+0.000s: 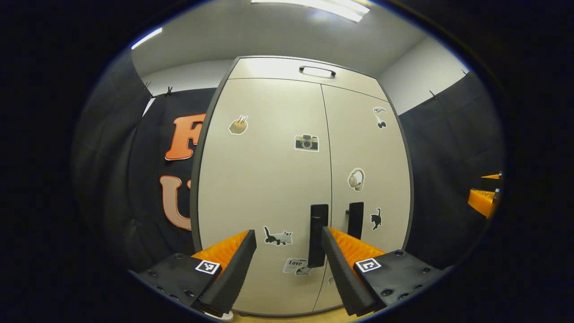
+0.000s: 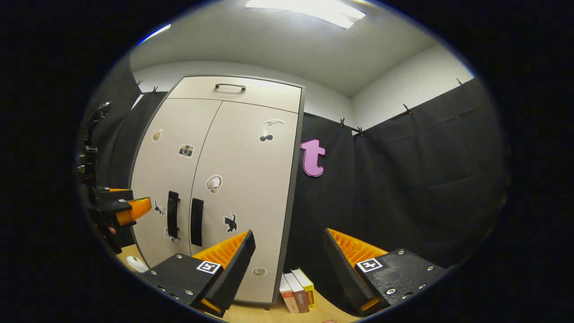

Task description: Open the right door of the double-door shoe cabinet with the right hand, and open the left door with the left hand.

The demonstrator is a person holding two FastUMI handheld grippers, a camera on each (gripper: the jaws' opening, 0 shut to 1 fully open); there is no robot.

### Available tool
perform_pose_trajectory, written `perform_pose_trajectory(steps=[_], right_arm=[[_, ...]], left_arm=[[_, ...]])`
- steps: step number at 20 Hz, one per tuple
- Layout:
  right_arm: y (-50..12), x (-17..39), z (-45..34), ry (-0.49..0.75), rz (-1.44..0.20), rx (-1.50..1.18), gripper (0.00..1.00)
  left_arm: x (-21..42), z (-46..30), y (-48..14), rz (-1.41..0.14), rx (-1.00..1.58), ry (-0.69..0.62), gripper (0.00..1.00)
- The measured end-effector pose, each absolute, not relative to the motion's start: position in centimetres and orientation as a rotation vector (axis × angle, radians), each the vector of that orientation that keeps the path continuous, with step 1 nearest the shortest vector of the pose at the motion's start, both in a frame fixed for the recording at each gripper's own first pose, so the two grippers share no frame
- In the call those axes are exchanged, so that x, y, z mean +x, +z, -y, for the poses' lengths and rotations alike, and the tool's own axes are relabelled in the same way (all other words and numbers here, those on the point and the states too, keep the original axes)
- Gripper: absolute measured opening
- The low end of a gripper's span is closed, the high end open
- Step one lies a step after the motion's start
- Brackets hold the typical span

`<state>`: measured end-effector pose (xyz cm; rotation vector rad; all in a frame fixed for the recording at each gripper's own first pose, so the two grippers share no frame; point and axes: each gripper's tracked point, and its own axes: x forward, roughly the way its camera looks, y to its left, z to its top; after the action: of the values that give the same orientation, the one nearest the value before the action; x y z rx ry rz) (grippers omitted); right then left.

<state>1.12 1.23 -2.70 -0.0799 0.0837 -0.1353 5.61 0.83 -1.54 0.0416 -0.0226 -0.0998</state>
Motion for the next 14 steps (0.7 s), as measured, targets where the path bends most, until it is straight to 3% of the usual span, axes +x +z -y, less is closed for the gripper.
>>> perform_pose_trajectory(steps=[4, 8, 14], right_arm=[[-2.2, 2.0, -1.2, -0.152, -0.080, -0.091, 0.94], [-1.1, 2.1, -0.7, -0.132, -0.056, -0.108, 0.92], [0.9, 2.0, 1.9, -0.121, 0.006, -0.105, 0.94]], left_arm=[[6.9, 0.2, -1.7, 0.005, -0.033, -0.153, 0.95], [7.4, -1.8, 0.7, 0.076, 0.045, -0.079, 0.94], [5.3, 3.8, 2.7, 0.109, 0.083, -0.151, 0.95]])
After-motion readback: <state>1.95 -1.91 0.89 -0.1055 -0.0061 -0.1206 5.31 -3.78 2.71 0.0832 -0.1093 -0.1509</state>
